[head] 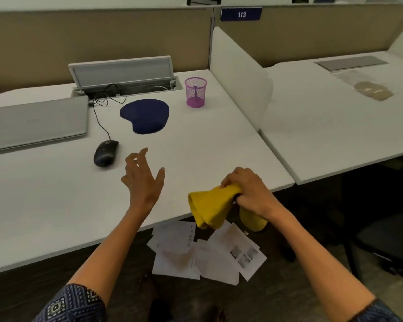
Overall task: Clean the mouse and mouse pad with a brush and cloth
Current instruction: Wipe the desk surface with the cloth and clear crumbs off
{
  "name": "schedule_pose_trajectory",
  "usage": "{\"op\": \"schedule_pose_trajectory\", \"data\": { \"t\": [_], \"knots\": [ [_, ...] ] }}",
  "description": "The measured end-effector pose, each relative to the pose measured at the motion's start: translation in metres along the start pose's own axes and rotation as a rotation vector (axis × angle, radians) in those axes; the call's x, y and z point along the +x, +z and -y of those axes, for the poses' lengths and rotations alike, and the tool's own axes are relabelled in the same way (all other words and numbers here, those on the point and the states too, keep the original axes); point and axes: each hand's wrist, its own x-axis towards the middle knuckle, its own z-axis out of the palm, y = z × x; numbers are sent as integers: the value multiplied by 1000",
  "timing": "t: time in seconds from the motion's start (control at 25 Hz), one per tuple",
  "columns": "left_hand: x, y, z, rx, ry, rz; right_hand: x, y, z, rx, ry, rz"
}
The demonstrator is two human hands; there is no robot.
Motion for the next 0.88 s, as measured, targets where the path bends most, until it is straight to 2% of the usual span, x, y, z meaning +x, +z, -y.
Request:
{"op": "schedule_pose_trajectory", "data": {
  "t": [0.08,0.2,0.4,0.52,0.64,0.68,0.76,0.84,0.88],
  "knots": [
    [4,-2,2,6,-6,-8,1,-3,2,26,-34,-1],
    [11,-6,8,19,-39,3,2,12,7,-132,-48,258],
    [42,-24,28,87,-62,-26,55,-8,23,197,35,103],
    [67,-33,40,94,-113,-29,108,-24,30,164,66,95],
    [101,-35,31,-86,-62,-10,169,-45,36,136,75,123],
    [115,-34,22,-179,-15,53,187,-50,39,117,71,128],
    [149,-30,1,-313,97,274,223,-54,45,89,68,141],
    [180,-24,-15,-293,180,507,253,-53,52,59,56,168],
    [193,-19,-16,-226,224,571,266,-53,55,54,46,192]
  ]
}}
